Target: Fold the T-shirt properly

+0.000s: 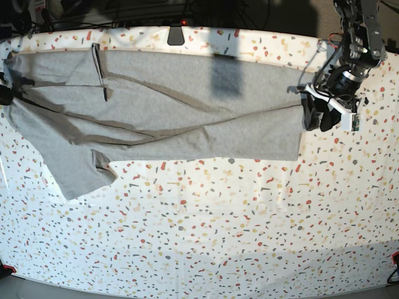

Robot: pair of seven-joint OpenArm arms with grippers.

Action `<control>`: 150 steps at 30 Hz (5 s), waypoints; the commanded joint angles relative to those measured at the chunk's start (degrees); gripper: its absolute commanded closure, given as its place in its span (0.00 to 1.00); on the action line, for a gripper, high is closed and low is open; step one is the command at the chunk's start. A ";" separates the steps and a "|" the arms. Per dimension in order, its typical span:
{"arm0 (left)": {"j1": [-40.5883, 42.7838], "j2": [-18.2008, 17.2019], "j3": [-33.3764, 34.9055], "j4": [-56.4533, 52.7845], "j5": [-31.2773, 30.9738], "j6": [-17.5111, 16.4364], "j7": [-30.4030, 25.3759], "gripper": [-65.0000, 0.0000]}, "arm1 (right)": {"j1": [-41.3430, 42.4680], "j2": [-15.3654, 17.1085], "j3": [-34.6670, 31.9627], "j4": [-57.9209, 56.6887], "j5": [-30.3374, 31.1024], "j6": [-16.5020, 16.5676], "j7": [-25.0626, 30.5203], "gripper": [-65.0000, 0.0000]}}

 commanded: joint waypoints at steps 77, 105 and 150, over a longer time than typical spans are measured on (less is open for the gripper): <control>-6.05 -15.78 18.53 -20.74 10.69 12.59 -4.68 0.71 | 32.33 -13.11 -16.15 3.89 -15.72 0.25 -10.29 0.49; -0.98 -16.24 12.15 -20.72 9.62 13.81 -6.95 0.71 | 61.22 -19.50 -41.11 -29.99 -30.14 -2.05 -6.34 0.49; -0.96 -16.24 12.15 -20.72 9.62 13.81 -6.82 0.71 | 39.85 -22.36 -41.11 19.19 -17.42 0.25 -28.26 1.00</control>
